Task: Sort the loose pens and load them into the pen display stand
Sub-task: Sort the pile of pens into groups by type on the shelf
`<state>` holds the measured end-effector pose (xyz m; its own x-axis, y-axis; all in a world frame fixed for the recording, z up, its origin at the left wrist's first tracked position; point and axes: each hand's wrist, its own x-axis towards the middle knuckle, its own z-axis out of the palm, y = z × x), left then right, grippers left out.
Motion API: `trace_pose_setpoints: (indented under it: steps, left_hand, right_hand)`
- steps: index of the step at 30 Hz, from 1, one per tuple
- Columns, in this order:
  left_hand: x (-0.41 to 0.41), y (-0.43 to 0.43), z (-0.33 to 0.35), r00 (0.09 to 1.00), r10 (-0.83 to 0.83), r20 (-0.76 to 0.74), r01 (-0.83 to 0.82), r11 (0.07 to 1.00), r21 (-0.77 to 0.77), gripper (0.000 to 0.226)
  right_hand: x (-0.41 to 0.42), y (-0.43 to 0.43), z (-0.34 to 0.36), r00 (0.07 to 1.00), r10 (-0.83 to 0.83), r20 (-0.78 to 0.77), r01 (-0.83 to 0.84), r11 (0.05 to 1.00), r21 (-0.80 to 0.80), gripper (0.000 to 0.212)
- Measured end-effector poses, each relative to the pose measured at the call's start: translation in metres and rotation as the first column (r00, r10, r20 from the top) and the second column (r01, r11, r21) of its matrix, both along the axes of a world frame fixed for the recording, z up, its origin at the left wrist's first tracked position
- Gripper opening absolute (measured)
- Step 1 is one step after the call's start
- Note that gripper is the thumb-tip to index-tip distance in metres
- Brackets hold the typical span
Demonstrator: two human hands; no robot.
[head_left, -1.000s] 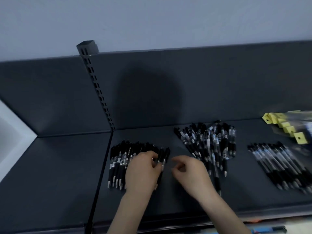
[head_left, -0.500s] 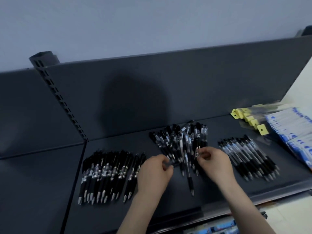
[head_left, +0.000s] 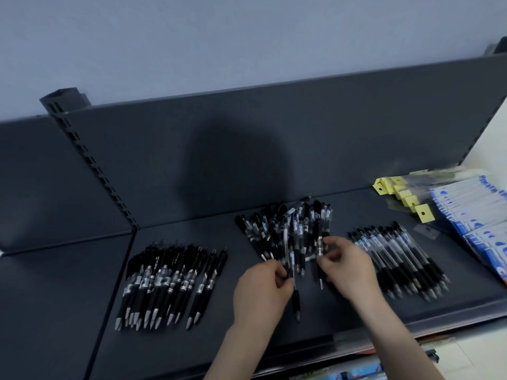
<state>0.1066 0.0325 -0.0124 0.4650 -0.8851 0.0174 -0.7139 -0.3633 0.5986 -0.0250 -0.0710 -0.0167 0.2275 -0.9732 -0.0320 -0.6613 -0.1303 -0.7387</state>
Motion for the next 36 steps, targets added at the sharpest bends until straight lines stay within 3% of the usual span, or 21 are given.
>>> trace_pose_setpoints:
  steps: [4,11,19,25,28,36]
  left_hand:
    - [-0.004,-0.017,0.012,0.998,-0.033,0.047,0.034,0.999,-0.019,0.008]
    - [-0.018,-0.094,0.025,0.991,-0.096,0.097,0.098,0.995,-0.012,0.020]
    - [-0.027,-0.162,0.022,0.945,-0.155,0.289,0.064,0.951,0.302,0.006]
    - [-0.037,-0.182,0.016,0.926,-0.174,0.334,0.023,0.911,0.411,0.017]
    - [-0.038,-0.184,0.018,0.940,-0.158,0.303,0.026,0.917,0.398,0.016]
    - [-0.023,-0.138,0.042,0.989,0.020,0.147,-0.043,0.987,0.153,0.022]
  right_hand:
    - [-0.018,-0.003,0.003,1.000,-0.005,0.025,0.005,1.000,-0.012,0.036]
    - [-0.041,-0.007,0.005,0.997,0.003,0.076,-0.003,1.000,0.002,0.036]
    - [-0.061,-0.009,0.004,0.992,0.001,0.129,-0.001,1.000,0.002,0.036]
    - [-0.071,-0.012,0.005,0.989,0.008,0.144,-0.012,1.000,0.025,0.037]
    - [-0.074,-0.012,0.005,0.990,0.015,0.142,-0.019,0.999,0.025,0.037]
    - [-0.065,-0.009,0.009,0.986,0.057,0.159,-0.063,0.997,0.034,0.035]
